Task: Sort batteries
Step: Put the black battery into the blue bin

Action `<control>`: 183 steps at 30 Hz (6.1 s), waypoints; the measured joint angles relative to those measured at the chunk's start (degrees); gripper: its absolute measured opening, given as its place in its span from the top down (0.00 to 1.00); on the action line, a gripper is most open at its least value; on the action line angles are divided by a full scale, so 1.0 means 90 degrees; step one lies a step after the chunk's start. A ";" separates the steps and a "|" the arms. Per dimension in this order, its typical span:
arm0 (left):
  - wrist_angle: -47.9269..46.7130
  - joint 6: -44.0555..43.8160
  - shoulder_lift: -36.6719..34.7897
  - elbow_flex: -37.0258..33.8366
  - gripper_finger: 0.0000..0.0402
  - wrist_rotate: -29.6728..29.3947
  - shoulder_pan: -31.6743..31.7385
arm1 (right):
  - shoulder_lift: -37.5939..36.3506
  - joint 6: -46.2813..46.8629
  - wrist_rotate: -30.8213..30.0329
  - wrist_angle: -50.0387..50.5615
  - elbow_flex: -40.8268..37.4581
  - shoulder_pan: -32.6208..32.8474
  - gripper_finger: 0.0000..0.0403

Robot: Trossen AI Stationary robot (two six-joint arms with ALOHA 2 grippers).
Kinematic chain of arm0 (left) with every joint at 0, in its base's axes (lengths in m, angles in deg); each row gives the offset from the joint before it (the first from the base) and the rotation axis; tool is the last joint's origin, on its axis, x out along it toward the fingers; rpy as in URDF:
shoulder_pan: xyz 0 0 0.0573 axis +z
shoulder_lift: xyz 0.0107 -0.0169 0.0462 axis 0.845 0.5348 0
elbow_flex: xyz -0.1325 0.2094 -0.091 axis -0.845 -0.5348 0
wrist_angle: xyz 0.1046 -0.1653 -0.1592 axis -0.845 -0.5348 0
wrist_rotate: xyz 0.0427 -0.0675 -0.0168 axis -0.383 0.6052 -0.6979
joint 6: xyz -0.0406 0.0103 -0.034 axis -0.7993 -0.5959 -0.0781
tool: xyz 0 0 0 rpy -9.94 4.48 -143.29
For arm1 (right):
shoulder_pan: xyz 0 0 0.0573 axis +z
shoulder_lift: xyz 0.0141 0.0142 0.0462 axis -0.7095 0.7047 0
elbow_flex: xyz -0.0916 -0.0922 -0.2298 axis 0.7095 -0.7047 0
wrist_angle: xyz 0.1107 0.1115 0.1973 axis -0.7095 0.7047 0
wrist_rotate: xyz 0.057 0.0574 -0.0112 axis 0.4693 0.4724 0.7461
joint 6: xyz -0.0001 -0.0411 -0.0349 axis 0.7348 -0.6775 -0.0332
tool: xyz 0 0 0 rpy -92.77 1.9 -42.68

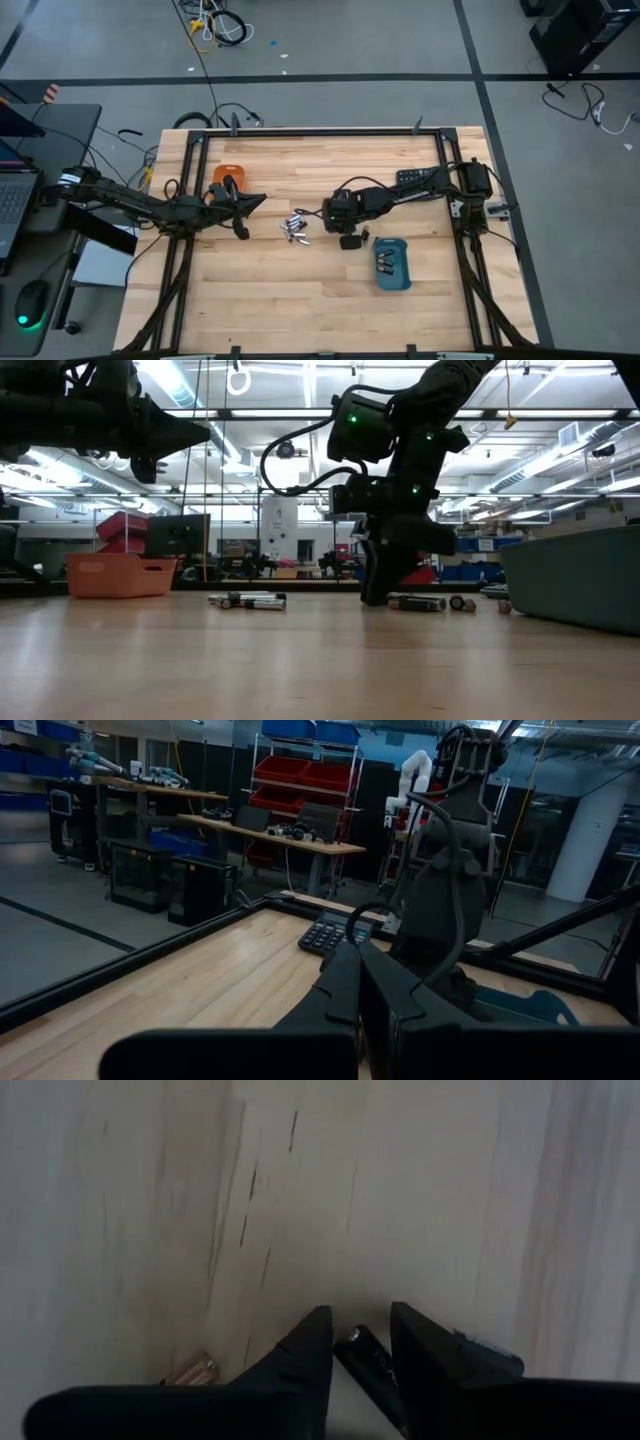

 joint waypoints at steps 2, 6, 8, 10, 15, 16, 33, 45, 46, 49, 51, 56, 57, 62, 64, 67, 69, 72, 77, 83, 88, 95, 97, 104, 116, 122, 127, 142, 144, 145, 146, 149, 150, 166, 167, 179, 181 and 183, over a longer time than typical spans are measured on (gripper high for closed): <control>0.0000 0.0000 0.0000 0.0000 1.00 0.0000 0.0000 | 0.0000 0.0015 0.0079 -0.0034 0.0000 -0.0014 0.82; 0.0000 0.0000 0.0001 0.0000 1.00 0.0000 0.0000 | 0.0000 0.0070 0.0086 -0.0106 0.0000 -0.0015 0.90; 0.0000 0.0000 0.0000 0.0000 1.00 0.0000 0.0000 | 0.0000 0.0072 0.0088 -0.0122 0.0007 -0.0015 0.96; 0.0000 0.0000 0.0002 0.0000 1.00 0.0000 0.0000 | 0.0008 0.0069 0.0111 -0.0071 0.0000 -0.0012 0.99; 0.0000 0.0002 0.0002 0.0000 1.00 0.0000 0.0000 | 0.0010 0.0167 0.0130 -0.0078 0.0002 -0.0012 1.00; 0.0000 0.0002 0.0002 0.0000 1.00 0.0000 0.0000 | 0.0010 0.0172 0.0136 -0.0069 0.0007 -0.0012 1.00; -0.0149 0.0002 0.0005 0.0000 1.00 0.0000 0.0000 | -0.0674 0.2858 -0.0097 0.1578 0.0627 -0.0387 1.00; -0.0168 0.0038 0.0002 0.0000 1.00 0.0000 0.0000 | -0.0622 0.4066 0.0493 0.1930 0.0556 -0.0915 0.94; -0.0165 0.0039 0.0002 0.0000 1.00 0.0000 0.0000 | -0.0622 0.4145 0.0514 0.1927 0.0556 -0.0914 0.92; -0.0165 0.0041 0.0002 0.0000 1.00 0.0000 0.0000 | -0.0622 0.4341 0.0517 0.1920 0.0556 -0.0829 0.87; -0.0165 0.0041 0.0002 0.0000 1.00 0.0000 0.0000 | -0.0622 0.4500 0.0468 0.1909 0.0556 -0.0760 0.83; -0.0168 0.0051 0.0002 0.0000 1.00 0.0000 0.0000 | -0.0620 0.4750 0.0290 0.1723 0.0427 -0.0616 0.77; -0.0169 0.0051 0.0002 0.0000 1.00 0.0000 0.0000 | -0.0619 0.4797 0.0284 0.1652 0.0395 -0.0605 0.76; -0.0180 0.0051 0.0000 0.0000 1.00 0.0000 0.0000 | -0.0619 0.4977 0.0270 0.1374 0.0191 -0.0582 0.74; -0.0180 0.0051 0.0000 0.0000 1.00 0.0000 0.0000 | -0.0619 0.5010 0.0270 0.1344 0.0135 -0.0580 0.73; -0.0182 0.0051 0.0000 0.0000 1.00 0.0000 0.0000 | -0.0619 0.5016 0.0272 0.1301 0.0046 -0.0578 0.74; -0.0182 0.0051 0.0000 0.0000 1.00 0.0000 0.0000 | -0.0619 0.5025 0.0270 0.1173 0.0007 -0.0578 0.74; -0.0185 0.0051 0.0000 0.0000 1.00 0.0000 0.0000 | -0.0619 0.5024 0.0270 0.1131 -0.0017 -0.0578 0.74; -0.0187 0.0051 0.0000 0.0000 1.00 0.0000 0.0000 | -0.0619 0.5024 0.0270 0.1059 -0.0017 -0.0571 0.74; -0.0187 0.0049 0.0000 0.0000 1.00 0.0000 0.0000 | -0.0619 0.5065 0.0270 0.1041 -0.0017 -0.0561 0.74; -0.0187 0.0049 0.0000 0.0000 1.00 0.0000 0.0000 | -0.0619 0.5068 0.0267 0.1031 -0.0017 -0.0556 0.74; -0.0187 0.0049 0.0000 0.0000 1.00 0.0000 0.0000 | -0.0619 0.5163 0.0243 0.1028 -0.0017 -0.0498 0.74; -0.0187 0.0049 0.0000 0.0000 1.00 0.0000 0.0000 | -0.0619 0.5170 0.0243 0.1027 -0.0017 -0.0461 0.74; -0.0187 0.0049 0.0000 0.0000 1.00 0.0000 0.0000 | -0.0619 0.5235 0.0106 0.1029 -0.0017 -0.0359 0.74; -0.0209 0.0047 0.0000 0.0002 1.00 0.0000 -0.0001 | -0.0280 0.5213 0.0138 0.0959 -0.0022 -0.0357 0.74; -0.0264 0.0032 0.0000 0.0002 1.00 0.0000 -0.0002 | -0.0172 0.5046 0.0150 0.0816 -0.0010 -0.0355 0.74; -0.0304 0.0027 0.0000 0.0002 1.00 0.0002 -0.0002 | -0.0136 0.4883 0.0146 0.0808 -0.0002 -0.0357 0.76; -0.0556 -0.0160 0.0000 0.0002 1.00 0.0223 -0.0002 | -0.0129 0.4542 0.0149 0.0790 0.0009 -0.0359 0.95; -0.0556 -0.0163 0.0000 0.0002 1.00 0.0224 -0.0002 | -0.0124 0.4491 0.0154 0.0868 0.0063 -0.0359 0.95; -0.0554 -0.0163 0.0000 0.0002 1.00 0.0223 -0.0002 | -0.0142 0.4468 0.0154 0.0900 0.0082 -0.0359 0.95; -0.0556 -0.0163 0.0000 0.0002 1.00 0.0223 -0.0002 | -0.0143 0.4439 0.0161 0.0936 0.0108 -0.0359 0.95; -0.0554 -0.0165 0.0000 0.0002 1.00 0.0223 -0.0002 | -0.0231 0.4316 0.0202 0.0977 0.0226 -0.0359 0.95; -0.0555 -0.0165 0.0000 0.0002 1.00 0.0223 -0.0002 | -0.0289 0.4282 0.0202 0.0971 0.0281 -0.0359 0.95; -0.0568 -0.0165 0.0000 0.0002 1.00 0.0219 -0.0002 | -0.1561 0.3476 0.0964 0.2198 0.0447 0.0048 0.94; -0.0568 -0.0165 0.0000 0.0002 1.00 0.0219 -0.0002 | -0.1707 0.3478 0.0962 0.2327 0.0447 0.0123 0.95; -0.0255 -0.0138 0.0000 0.0002 1.00 0.0216 0.0000 | -0.2923 0.2676 0.1238 0.4039 0.0035 0.1779 0.95; -0.0201 -0.0136 0.0000 0.0002 1.00 0.0214 0.0000 | -0.2934 0.2866 0.1280 0.4031 -0.0248 0.2043 0.95; -0.0145 -0.0134 0.0002 0.0002 1.00 0.0214 0.0000 | -0.2931 0.3119 0.1264 0.3971 -0.0527 0.2278 0.95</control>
